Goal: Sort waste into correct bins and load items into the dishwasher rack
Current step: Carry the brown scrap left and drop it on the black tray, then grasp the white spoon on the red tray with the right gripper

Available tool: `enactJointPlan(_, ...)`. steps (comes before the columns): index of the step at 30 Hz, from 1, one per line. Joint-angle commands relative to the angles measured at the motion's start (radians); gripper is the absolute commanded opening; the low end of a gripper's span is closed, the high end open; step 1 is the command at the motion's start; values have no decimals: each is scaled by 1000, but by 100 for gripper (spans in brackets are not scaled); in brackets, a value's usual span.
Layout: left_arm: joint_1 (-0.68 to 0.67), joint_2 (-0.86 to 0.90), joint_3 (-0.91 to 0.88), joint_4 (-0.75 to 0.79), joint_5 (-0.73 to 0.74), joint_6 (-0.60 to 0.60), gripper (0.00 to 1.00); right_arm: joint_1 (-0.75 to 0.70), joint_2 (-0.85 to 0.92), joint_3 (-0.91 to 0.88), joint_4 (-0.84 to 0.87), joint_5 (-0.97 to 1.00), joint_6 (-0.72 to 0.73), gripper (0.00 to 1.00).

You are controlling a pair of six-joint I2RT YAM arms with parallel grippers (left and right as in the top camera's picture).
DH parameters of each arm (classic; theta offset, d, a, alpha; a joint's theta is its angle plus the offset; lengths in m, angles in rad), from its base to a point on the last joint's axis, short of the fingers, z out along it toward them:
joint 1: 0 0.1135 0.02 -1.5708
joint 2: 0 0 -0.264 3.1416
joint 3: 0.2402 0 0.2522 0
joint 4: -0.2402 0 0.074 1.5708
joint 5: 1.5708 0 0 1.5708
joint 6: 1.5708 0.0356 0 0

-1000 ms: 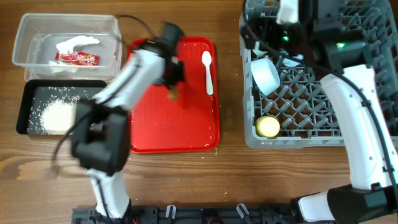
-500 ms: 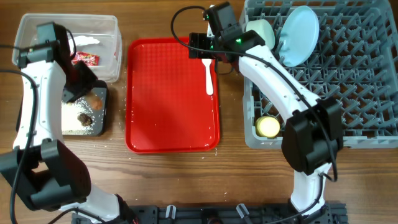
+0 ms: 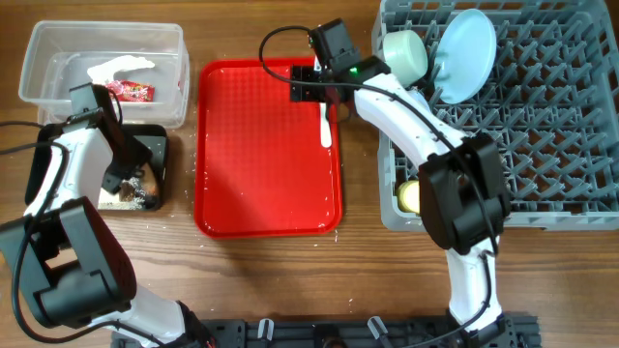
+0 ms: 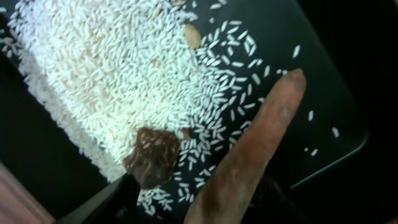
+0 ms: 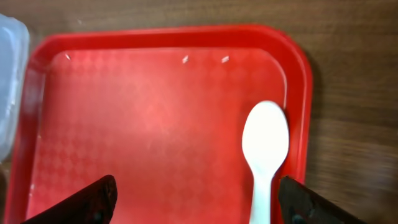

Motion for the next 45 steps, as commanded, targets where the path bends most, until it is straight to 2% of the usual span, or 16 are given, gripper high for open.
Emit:
enactJointPlan(1, 2, -39, 68, -40, -13, 53, 64, 11, 50, 9, -8, 35, 34, 82)
enactJointPlan(5, 2, -122, 122, -74, -3, 52, 72, 11, 99, 9, -32, 41, 34, 81)
enactJointPlan(8, 2, -180, 122, -74, 38, 53, 73, 11, 114, 9, -54, 89, 57, 80)
enactJointPlan(12, 2, -244, 121, -70, 105, 96, 81, 11, 126, 9, -50, 88, 57, 81)
enactJointPlan(13, 2, -250, 121, -71, 104, 98, 86, 11, 130, 9, -50, 83, 57, 78)
enactJointPlan(14, 2, -250, 121, -71, 104, 98, 100, 11, 132, 9, -50, 79, 57, 74)
enactJointPlan(16, 2, -249, 121, -71, 104, 98, 100, 11, 132, 9, -52, 78, 57, 54)
enactJointPlan(18, 2, -249, 121, -71, 104, 98, 100, 14, 132, 9, -54, 79, 60, 40)
enactJointPlan(21, 2, -249, 121, -71, 104, 98, 100, 13, 132, 9, -53, 80, 64, 32)
enactJointPlan(27, 2, -249, 121, -71, 104, 98, 100, 19, 134, 9, -54, 80, 64, 5)
enactJointPlan(36, 2, -249, 121, -71, 104, 98, 100, 30, 135, 9, -53, 54, 45, 4)
enactJointPlan(40, 2, -249, 121, -71, 104, 98, 100, 30, 175, 9, -46, 101, 103, 4)
enactJointPlan(45, 2, -249, 121, -71, 104, 98, 100, 31, 222, 9, 0, 60, 178, 5)
